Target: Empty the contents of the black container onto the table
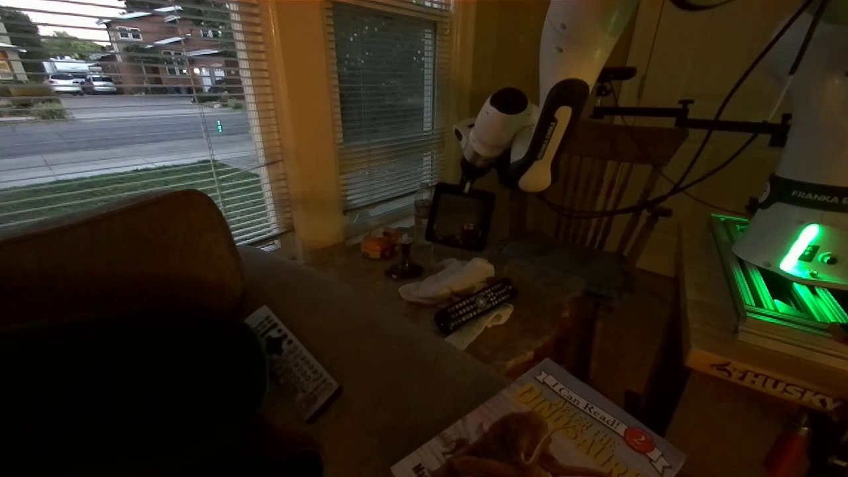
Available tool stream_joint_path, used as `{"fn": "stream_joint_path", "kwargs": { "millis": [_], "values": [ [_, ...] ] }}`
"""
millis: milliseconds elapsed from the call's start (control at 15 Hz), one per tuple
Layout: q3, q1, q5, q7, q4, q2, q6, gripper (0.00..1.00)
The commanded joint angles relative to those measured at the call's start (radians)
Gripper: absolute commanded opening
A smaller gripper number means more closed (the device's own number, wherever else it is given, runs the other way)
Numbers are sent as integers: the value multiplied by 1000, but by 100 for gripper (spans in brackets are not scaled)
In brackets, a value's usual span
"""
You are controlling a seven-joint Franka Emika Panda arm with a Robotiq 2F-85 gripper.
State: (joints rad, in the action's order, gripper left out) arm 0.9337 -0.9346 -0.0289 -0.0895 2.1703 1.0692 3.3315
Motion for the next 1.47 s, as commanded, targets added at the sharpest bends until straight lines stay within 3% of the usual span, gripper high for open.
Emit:
{"fn": "stream_joint_path", "kwargs": {
  "millis": [0,400,800,1133,1400],
  "values": [
    [46,-97,111,17,34,94,71,2],
    [98,-218,251,23,68,242,156,2],
    [120,-291,404,23,95,365,234,2],
    [121,-309,543,34,101,466,360,2],
    [96,-281,666,120,113,432,472,2]
  ]
}}
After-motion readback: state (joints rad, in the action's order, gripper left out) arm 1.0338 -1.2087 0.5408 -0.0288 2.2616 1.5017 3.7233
